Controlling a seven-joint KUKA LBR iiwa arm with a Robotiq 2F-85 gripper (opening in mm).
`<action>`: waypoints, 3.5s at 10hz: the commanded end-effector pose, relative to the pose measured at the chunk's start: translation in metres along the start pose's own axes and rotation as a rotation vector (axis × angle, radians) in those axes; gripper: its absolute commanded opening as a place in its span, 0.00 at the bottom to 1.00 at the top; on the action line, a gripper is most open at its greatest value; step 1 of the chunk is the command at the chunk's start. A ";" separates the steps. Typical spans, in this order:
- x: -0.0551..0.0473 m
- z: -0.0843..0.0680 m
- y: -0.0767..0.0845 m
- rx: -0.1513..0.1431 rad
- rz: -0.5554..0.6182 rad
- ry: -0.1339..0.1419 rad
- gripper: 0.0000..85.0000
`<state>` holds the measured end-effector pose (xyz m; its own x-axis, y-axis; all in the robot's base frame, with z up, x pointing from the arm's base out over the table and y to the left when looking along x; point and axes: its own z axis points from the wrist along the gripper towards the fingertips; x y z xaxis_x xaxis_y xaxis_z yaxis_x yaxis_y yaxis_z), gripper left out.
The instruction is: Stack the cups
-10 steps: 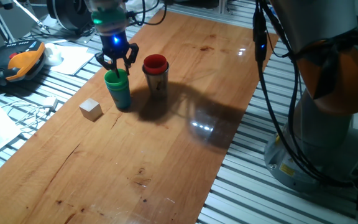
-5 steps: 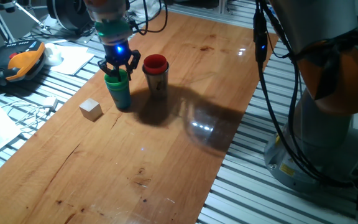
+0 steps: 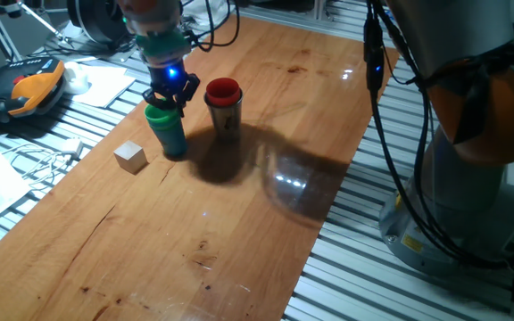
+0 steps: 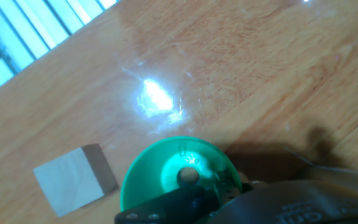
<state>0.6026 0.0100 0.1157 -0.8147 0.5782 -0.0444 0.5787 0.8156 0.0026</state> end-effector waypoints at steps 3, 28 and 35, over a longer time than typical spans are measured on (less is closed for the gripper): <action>0.003 -0.040 -0.003 -0.030 0.074 0.037 0.00; -0.001 -0.163 -0.119 0.019 -0.007 0.049 0.00; 0.011 -0.150 -0.132 0.023 -0.032 0.040 0.00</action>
<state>0.5108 -0.0877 0.2625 -0.8335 0.5525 -0.0058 0.5526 0.8333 -0.0165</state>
